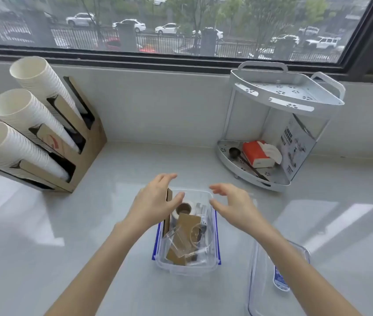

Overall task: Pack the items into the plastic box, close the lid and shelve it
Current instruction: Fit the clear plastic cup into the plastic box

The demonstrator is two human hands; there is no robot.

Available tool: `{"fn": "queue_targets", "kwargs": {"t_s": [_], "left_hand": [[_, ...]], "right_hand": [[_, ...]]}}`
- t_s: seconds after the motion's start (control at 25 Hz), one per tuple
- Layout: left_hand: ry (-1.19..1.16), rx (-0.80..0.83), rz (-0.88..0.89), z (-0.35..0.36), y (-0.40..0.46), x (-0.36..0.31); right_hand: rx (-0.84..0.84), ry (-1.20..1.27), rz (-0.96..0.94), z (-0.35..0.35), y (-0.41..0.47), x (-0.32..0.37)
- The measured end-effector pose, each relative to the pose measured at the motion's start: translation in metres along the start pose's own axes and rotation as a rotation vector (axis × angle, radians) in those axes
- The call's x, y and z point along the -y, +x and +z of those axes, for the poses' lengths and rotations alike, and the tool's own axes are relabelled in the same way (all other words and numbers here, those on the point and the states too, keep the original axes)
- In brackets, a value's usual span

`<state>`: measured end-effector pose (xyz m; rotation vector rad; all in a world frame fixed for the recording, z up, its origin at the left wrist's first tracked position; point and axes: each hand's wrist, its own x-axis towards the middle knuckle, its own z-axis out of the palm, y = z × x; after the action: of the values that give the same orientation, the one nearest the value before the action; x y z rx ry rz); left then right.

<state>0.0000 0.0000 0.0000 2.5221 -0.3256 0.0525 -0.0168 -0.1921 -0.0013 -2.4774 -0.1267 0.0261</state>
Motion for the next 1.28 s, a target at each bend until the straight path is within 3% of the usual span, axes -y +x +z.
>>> {"fn": "queue_targets", "kwargs": {"t_s": [0.48, 0.72, 1.28], "left_hand": [[-0.101, 0.139, -0.181, 0.042, -0.035, 0.029], [-0.037, 0.155, -0.248, 0.060, -0.046, 0.038], [-0.128, 0.076, -0.155, 0.068, -0.052, 0.039]], "right_hand": [[0.137, 0.092, 0.178, 0.052, -0.014, -0.023], [0.114, 0.088, 0.219, 0.066, -0.019, -0.028], [-0.017, 0.178, 0.247, 0.065, -0.021, -0.035]]}}
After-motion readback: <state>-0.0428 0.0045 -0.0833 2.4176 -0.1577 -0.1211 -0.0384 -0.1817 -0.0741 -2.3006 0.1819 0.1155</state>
